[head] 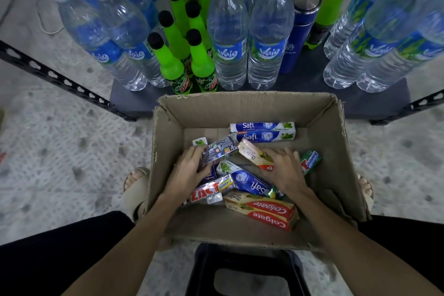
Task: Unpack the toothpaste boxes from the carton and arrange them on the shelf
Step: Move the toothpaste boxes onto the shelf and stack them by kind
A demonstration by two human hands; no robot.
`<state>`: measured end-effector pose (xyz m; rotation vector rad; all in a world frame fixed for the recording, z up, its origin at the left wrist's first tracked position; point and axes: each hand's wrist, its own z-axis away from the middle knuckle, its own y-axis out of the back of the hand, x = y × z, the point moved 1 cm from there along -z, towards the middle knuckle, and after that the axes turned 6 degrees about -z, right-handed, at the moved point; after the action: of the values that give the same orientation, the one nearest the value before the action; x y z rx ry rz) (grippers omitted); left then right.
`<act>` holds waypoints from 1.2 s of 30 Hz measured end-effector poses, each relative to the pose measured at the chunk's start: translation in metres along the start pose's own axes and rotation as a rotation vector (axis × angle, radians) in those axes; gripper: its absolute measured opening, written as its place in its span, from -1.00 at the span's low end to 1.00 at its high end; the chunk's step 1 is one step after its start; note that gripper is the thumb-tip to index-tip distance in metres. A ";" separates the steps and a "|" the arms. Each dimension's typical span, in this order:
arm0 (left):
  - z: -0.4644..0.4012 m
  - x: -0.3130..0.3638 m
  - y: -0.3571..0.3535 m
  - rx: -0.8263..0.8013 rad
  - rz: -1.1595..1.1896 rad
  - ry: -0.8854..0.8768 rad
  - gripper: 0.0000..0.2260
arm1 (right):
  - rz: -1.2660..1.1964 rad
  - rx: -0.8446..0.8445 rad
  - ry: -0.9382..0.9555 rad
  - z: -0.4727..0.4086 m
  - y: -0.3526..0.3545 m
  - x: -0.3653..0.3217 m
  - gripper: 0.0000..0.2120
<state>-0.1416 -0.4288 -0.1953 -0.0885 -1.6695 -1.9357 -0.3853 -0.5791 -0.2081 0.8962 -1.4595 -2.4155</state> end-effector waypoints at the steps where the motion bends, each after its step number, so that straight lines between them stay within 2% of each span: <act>1: -0.001 0.003 0.006 0.033 0.004 -0.003 -0.54 | -0.010 0.015 0.012 0.000 0.005 -0.002 -0.36; 9: -0.011 0.024 0.071 0.298 -0.052 -0.023 -0.53 | -0.067 0.127 0.181 0.009 0.052 -0.028 -0.29; 15: 0.000 0.041 0.119 0.405 -0.063 -0.086 -0.55 | -0.021 0.197 0.286 0.026 0.104 -0.049 -0.27; 21: 0.014 0.064 0.174 0.498 -0.172 -0.182 -0.51 | 0.136 0.171 0.415 0.056 0.186 -0.062 -0.23; 24: 0.021 0.081 0.211 0.576 -0.159 -0.238 -0.52 | 0.153 0.212 0.457 0.078 0.236 -0.074 -0.26; 29: 0.028 0.114 0.283 0.619 -0.147 -0.422 -0.51 | 0.152 0.283 0.503 0.114 0.318 -0.095 -0.30; 36: 0.051 0.173 0.390 0.760 -0.221 -0.524 -0.49 | 0.152 0.396 0.568 0.168 0.427 -0.131 -0.31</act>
<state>-0.1228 -0.4674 0.2319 -0.1243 -2.7611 -1.3487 -0.4413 -0.6105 0.2647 1.3524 -1.6992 -1.5910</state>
